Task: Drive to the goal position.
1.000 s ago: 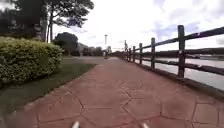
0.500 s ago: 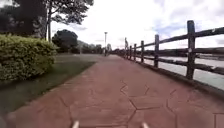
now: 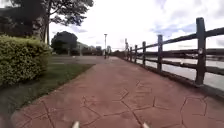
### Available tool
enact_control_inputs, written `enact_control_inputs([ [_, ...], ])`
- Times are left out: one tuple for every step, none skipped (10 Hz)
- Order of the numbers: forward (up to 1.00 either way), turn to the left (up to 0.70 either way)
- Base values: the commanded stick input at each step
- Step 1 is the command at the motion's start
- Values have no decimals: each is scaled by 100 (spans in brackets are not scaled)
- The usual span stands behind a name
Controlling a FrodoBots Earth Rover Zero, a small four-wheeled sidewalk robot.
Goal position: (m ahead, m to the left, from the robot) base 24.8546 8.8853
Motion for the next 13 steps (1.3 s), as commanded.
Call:
enact_control_inputs([
  [70, 0],
  [70, 0],
  [70, 0],
  [70, 0],
  [70, 0],
  [70, 0],
  [70, 0],
  [70, 0],
  [70, 0],
  [70, 0],
  [70, 0],
  [70, 0],
  [70, 0],
])
